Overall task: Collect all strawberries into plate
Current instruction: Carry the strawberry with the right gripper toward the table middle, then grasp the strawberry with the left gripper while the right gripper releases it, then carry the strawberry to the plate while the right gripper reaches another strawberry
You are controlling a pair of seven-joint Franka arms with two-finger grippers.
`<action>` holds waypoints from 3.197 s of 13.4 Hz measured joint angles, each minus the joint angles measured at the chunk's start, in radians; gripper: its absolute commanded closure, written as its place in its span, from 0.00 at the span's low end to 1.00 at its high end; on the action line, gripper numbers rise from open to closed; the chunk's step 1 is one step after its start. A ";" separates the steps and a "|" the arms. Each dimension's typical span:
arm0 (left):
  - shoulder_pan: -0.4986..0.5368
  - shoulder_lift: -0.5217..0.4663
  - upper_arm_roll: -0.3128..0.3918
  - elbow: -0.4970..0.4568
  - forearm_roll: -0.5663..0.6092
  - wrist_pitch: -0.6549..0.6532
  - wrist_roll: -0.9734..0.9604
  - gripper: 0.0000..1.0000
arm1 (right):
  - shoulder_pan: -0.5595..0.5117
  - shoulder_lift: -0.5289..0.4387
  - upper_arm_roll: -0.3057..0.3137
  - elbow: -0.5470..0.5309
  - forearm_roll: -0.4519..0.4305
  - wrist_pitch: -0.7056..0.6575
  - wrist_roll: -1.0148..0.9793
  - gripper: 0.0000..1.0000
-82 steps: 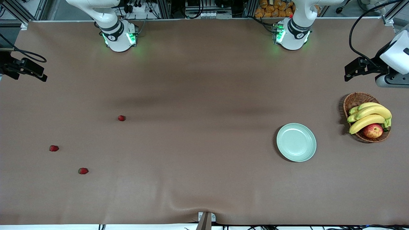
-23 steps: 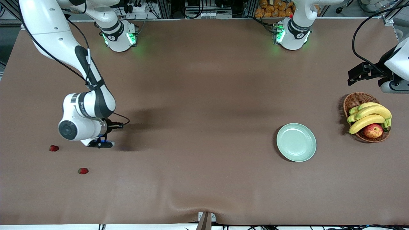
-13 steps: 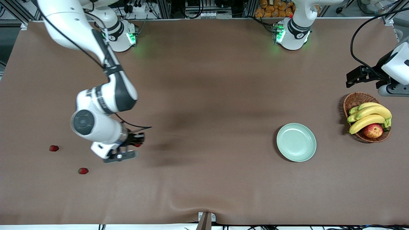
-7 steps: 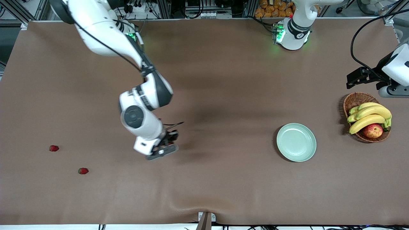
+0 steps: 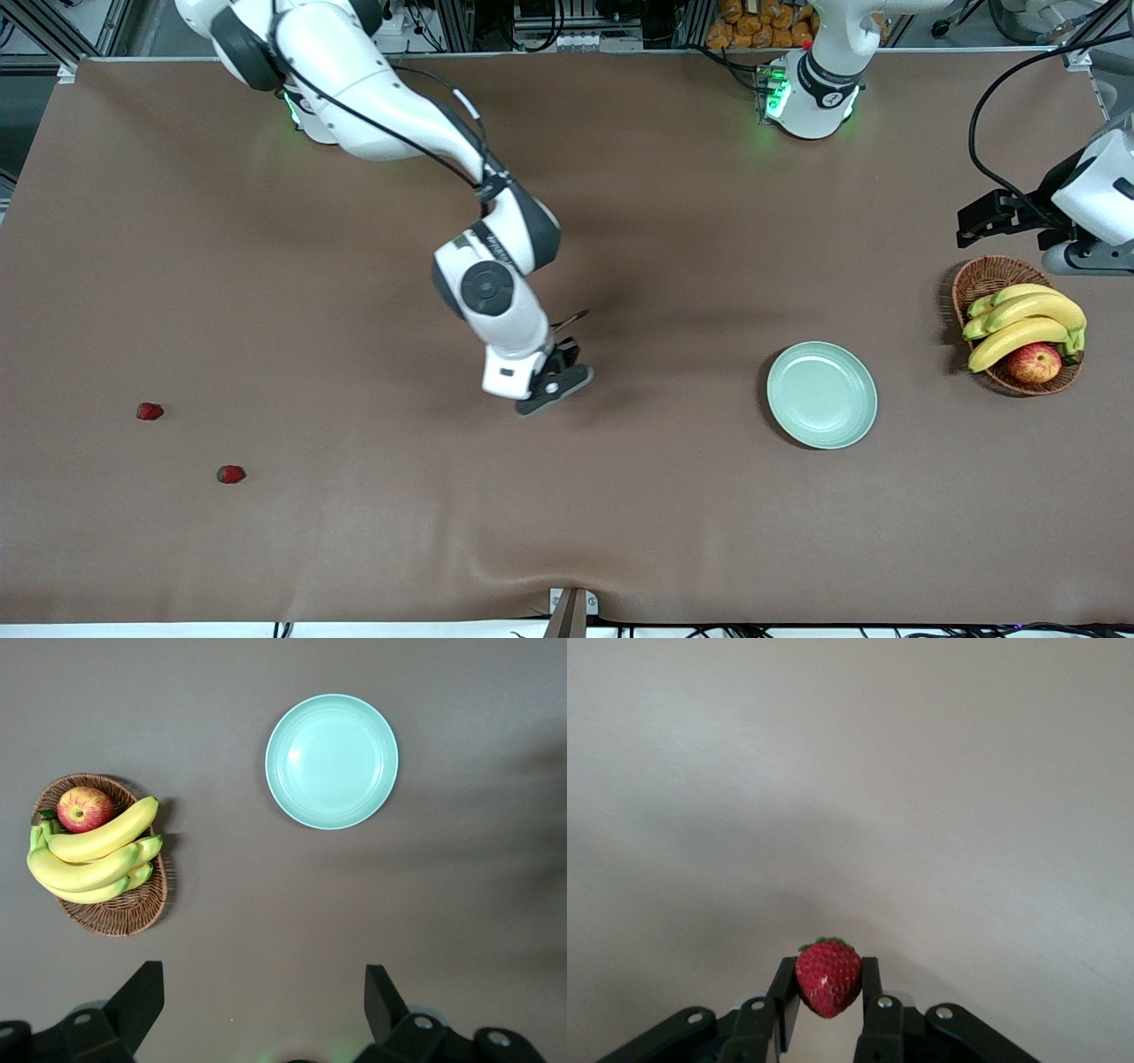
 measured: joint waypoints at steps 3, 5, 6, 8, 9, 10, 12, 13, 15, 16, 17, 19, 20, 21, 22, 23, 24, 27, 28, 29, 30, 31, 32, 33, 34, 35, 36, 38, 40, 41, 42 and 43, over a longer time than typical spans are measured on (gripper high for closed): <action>0.006 0.000 0.000 -0.003 0.000 0.001 0.000 0.00 | 0.054 0.079 0.000 0.021 0.000 0.146 0.006 1.00; 0.006 0.001 0.000 -0.006 0.000 0.010 0.000 0.00 | 0.069 0.118 -0.001 0.029 0.000 0.192 0.018 1.00; 0.006 0.002 0.000 -0.008 0.000 0.013 0.000 0.00 | 0.071 0.123 -0.002 0.037 0.000 0.196 0.021 1.00; 0.006 0.003 0.000 -0.015 0.000 0.019 0.000 0.00 | 0.071 0.124 -0.002 0.045 0.000 0.193 0.024 0.01; 0.006 0.003 0.000 -0.018 0.000 0.021 0.000 0.00 | 0.071 0.124 -0.003 0.046 0.000 0.193 0.024 0.00; 0.006 0.004 0.000 -0.020 0.000 0.022 0.000 0.00 | 0.071 0.124 -0.003 0.047 -0.001 0.193 0.024 0.00; 0.004 0.008 -0.001 -0.021 0.000 0.027 0.000 0.00 | 0.076 0.123 -0.003 0.057 -0.001 0.193 0.024 0.00; 0.000 0.013 -0.002 -0.021 0.000 0.036 0.000 0.00 | 0.078 0.119 -0.003 0.068 -0.001 0.192 0.025 0.00; -0.018 0.038 -0.009 -0.015 0.000 0.051 -0.011 0.00 | 0.075 0.095 -0.012 0.079 -0.001 0.165 0.027 0.00; -0.036 0.062 -0.012 -0.007 -0.003 0.062 -0.032 0.00 | 0.068 0.073 -0.018 0.083 -0.001 0.130 0.027 0.00; -0.060 0.091 -0.017 0.000 -0.010 0.083 -0.066 0.00 | 0.057 0.047 -0.024 0.086 -0.001 0.086 0.027 0.00; -0.130 0.159 -0.022 0.015 -0.021 0.133 -0.178 0.00 | 0.017 -0.010 -0.029 0.088 -0.001 0.002 0.027 0.00; -0.171 0.199 -0.025 0.027 -0.022 0.163 -0.250 0.00 | -0.011 -0.037 -0.030 0.088 -0.001 -0.035 0.027 0.00; -0.212 0.239 -0.028 0.036 -0.022 0.211 -0.319 0.00 | -0.042 -0.060 -0.031 0.088 -0.001 -0.066 0.027 0.00; -0.257 0.285 -0.030 0.039 -0.022 0.277 -0.397 0.00 | -0.074 -0.078 -0.032 0.088 -0.001 -0.094 0.027 0.00; -0.299 0.338 -0.031 0.040 -0.022 0.356 -0.475 0.00 | -0.106 -0.092 -0.033 0.088 -0.001 -0.120 0.026 0.00; -0.336 0.401 -0.032 0.047 -0.022 0.438 -0.543 0.00 | -0.141 -0.103 -0.036 0.088 -0.002 -0.147 0.026 0.00; -0.413 0.603 -0.034 0.119 -0.022 0.610 -0.683 0.00 | -0.260 -0.119 -0.046 0.088 -0.003 -0.207 -0.027 0.00; -0.431 0.652 -0.034 0.143 -0.023 0.662 -0.736 0.00 | -0.302 -0.119 -0.050 0.087 -0.004 -0.214 -0.066 0.00; -0.448 0.689 -0.035 0.158 -0.024 0.714 -0.799 0.00 | -0.347 -0.119 -0.053 0.086 -0.004 -0.225 -0.110 0.00; -0.468 0.716 -0.036 0.167 -0.024 0.754 -0.861 0.00 | -0.395 -0.119 -0.054 0.086 -0.004 -0.241 -0.163 0.00; -0.494 0.739 -0.036 0.171 -0.024 0.787 -0.921 0.00 | -0.440 -0.119 -0.055 0.085 -0.004 -0.252 -0.222 0.00; -0.522 0.762 -0.036 0.174 -0.024 0.827 -0.989 0.00 | -0.485 -0.119 -0.055 0.083 -0.004 -0.258 -0.288 0.00; -0.549 0.787 -0.035 0.181 -0.024 0.871 -1.053 0.00 | -0.528 -0.118 -0.055 0.081 -0.004 -0.262 -0.354 0.00; -0.572 0.813 -0.034 0.189 -0.024 0.907 -1.106 0.00 | -0.566 -0.117 -0.054 0.076 -0.004 -0.264 -0.420 0.00; -0.588 0.834 -0.033 0.195 -0.024 0.927 -1.136 0.06 | -0.597 -0.115 -0.054 0.069 -0.005 -0.264 -0.482 0.00; -0.596 0.847 -0.032 0.198 -0.024 0.934 -1.147 0.26 | -0.620 -0.108 -0.054 0.064 -0.013 -0.264 -0.537 0.00; -0.600 0.863 -0.030 0.198 -0.024 0.934 -1.147 0.36 | -0.651 -0.085 -0.054 0.060 -0.045 -0.262 -0.639 0.00; -0.601 0.868 -0.030 0.198 -0.018 0.934 -1.147 0.36 | -0.675 -0.058 -0.054 0.059 -0.071 -0.237 -0.752 0.00; -0.601 0.869 -0.029 0.198 -0.016 0.934 -1.147 0.43 | -0.686 -0.044 -0.054 0.059 -0.074 -0.214 -0.824 0.00; -0.601 0.869 -0.029 0.198 -0.016 0.934 -1.147 0.52 | -0.697 -0.029 -0.054 0.059 -0.075 -0.186 -0.899 0.00; -0.601 0.869 -0.028 0.198 -0.015 0.933 -1.147 0.60 | -0.707 -0.013 -0.054 0.058 -0.076 -0.152 -0.973 0.00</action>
